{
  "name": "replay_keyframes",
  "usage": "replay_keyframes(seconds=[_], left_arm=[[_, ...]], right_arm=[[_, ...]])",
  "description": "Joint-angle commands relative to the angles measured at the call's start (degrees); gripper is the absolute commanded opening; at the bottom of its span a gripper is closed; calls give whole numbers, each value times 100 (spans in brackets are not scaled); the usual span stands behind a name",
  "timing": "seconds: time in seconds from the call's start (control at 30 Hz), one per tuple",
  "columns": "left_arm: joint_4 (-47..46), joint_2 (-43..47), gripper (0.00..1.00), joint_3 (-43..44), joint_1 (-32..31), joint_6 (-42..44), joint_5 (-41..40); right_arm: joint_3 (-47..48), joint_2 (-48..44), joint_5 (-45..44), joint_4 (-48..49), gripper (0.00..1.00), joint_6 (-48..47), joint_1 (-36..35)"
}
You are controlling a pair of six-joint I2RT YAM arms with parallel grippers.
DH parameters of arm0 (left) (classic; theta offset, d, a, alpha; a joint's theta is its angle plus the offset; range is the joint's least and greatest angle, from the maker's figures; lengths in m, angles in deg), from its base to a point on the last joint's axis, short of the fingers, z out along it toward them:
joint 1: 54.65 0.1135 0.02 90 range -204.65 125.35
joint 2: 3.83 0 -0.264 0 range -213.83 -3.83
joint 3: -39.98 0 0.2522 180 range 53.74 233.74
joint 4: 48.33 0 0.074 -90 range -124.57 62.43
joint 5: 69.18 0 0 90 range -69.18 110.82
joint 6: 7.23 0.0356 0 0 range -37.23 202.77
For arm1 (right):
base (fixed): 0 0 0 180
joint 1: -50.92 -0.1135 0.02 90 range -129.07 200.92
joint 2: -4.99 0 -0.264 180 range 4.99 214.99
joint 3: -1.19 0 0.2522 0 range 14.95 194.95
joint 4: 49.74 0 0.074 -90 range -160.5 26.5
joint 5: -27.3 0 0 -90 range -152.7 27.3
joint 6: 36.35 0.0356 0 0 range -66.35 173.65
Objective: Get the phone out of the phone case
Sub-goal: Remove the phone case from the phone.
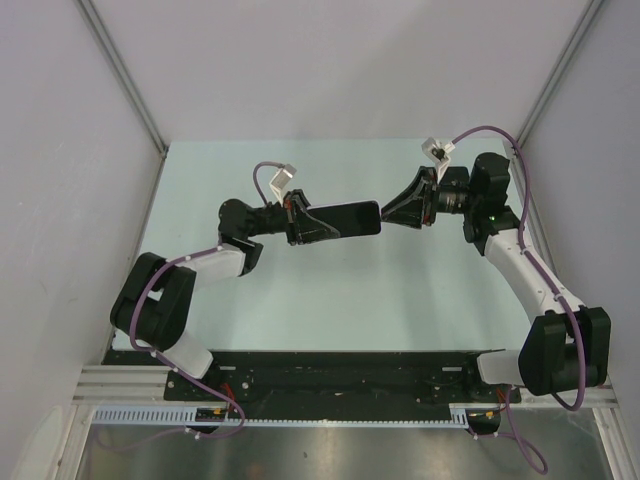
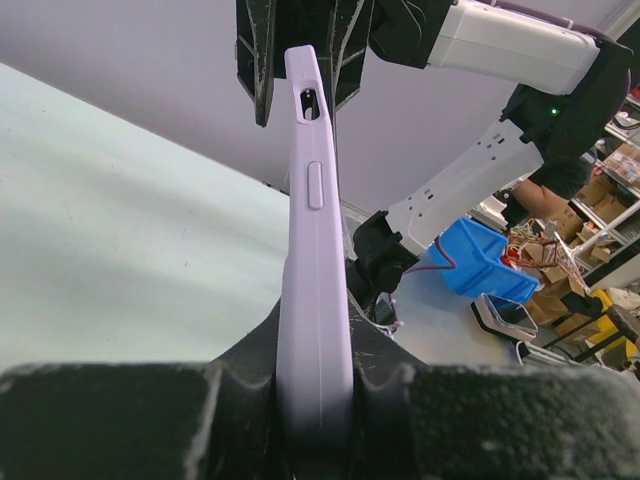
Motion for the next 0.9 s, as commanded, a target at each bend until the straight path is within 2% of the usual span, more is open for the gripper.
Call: replay_keyframes(seconds=[0.0,0.7,0.87], left_arm=[[-2224,122,0,106,-82,-84,-26],[-2224,236,0,106,-284,-49,44],[-2224,228,0,97,-275,-40,35]], right_arm=[[237,94,-262,33,37,-140,-4],[237,173,-2107,-643,35,-1053,-487],[237,252,-2231,-705,36,-1133,-557]])
